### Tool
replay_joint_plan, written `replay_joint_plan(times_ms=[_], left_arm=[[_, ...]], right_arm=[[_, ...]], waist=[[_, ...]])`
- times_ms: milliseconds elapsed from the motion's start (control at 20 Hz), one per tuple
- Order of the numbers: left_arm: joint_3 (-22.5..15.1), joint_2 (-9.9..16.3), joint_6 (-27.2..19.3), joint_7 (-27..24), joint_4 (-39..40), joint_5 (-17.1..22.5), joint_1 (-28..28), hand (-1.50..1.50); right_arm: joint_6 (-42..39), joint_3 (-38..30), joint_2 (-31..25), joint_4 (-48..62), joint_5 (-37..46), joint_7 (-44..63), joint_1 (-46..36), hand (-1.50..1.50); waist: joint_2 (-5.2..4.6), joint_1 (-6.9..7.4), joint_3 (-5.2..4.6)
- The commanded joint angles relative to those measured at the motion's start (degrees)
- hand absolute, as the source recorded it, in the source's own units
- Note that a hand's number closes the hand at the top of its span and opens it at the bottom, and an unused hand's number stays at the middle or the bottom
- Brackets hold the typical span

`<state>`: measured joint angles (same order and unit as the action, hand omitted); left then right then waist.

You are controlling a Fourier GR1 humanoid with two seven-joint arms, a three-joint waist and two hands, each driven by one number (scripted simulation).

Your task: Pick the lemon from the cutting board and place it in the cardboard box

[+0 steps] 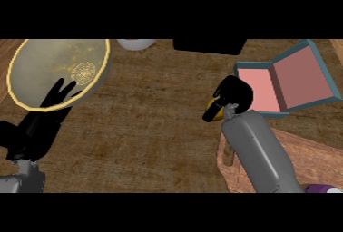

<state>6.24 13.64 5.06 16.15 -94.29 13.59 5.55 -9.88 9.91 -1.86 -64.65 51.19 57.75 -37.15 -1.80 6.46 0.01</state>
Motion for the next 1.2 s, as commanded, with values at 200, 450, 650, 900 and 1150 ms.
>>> replay_joint_plan(times_ms=[200, 450, 650, 900, 1150], left_arm=[[0.1, 0.0, 0.8, -0.2, 0.8, 0.4, 0.0, 0.00], [0.2, -0.6, -1.1, 0.6, 1.6, -0.7, 1.9, 0.00], [1.3, 0.3, -0.9, 1.0, 1.5, -0.3, 1.1, 0.00], [2.4, 0.5, -0.6, -0.5, 0.1, 0.0, -1.9, 0.00], [3.4, 1.2, 0.1, 0.4, 1.2, 1.0, -0.9, 0.00]], right_arm=[[8.8, -1.7, 1.8, 23.7, 4.9, 1.9, -20.0, 1.50], [12.4, 1.9, 1.8, 29.7, 4.8, 2.8, -30.9, 1.50], [14.8, 3.0, 1.8, 30.0, 8.0, 7.1, -38.8, 1.50], [15.9, 2.0, 0.9, 32.8, 13.1, 13.2, -46.6, 1.50], [19.4, 0.6, -0.4, 36.8, 16.9, 16.4, -49.6, 1.50]], waist=[[0.05, -0.13, -0.03], [0.39, -0.71, -0.06], [0.96, -1.70, -0.10], [1.53, -2.98, -0.13], [1.23, -3.70, -0.12]])
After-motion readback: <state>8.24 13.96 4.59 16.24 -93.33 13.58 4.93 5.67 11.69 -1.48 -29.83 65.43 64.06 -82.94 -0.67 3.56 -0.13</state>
